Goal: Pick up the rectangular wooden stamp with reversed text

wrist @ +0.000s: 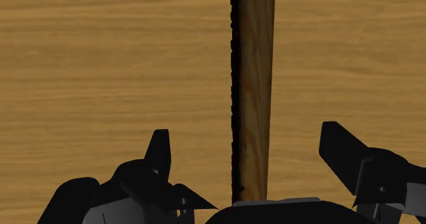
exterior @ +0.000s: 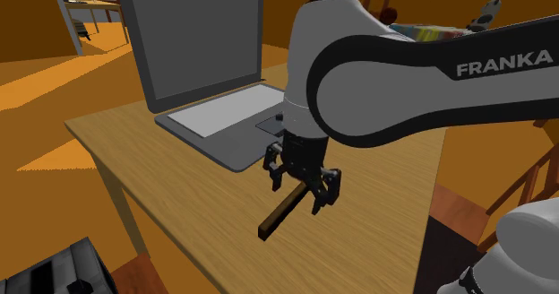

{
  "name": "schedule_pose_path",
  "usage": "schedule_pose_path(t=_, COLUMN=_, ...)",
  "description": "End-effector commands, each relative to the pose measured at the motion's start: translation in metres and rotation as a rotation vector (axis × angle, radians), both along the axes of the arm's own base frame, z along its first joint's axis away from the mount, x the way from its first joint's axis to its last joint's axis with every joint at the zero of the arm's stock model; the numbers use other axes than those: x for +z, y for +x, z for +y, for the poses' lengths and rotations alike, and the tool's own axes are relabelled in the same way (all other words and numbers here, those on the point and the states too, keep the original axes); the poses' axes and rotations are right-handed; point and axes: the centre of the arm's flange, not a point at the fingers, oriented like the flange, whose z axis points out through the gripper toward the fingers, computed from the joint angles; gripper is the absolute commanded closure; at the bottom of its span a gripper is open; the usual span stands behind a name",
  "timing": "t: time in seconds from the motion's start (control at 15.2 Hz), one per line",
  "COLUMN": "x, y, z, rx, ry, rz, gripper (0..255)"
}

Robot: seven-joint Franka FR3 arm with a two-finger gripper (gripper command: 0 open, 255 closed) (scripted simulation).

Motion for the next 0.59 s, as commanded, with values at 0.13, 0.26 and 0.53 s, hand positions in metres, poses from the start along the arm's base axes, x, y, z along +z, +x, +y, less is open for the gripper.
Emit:
schedule_pose_path(t=0.13, x=-0.0014, y=0.0003, z=0.0001, rx=0.000, ry=0.000, rz=0.000, gripper=255)
schedule_pose_path(t=0.26, x=-0.0031, y=-0.0011, z=-0.0007, rx=0.000, ry=0.000, rz=0.000, gripper=255)
schedule_pose_path(t=0.53, x=-0.0021, y=-0.0023, z=-0.0016, rx=0.000, ry=0.000, rz=0.000, gripper=255)
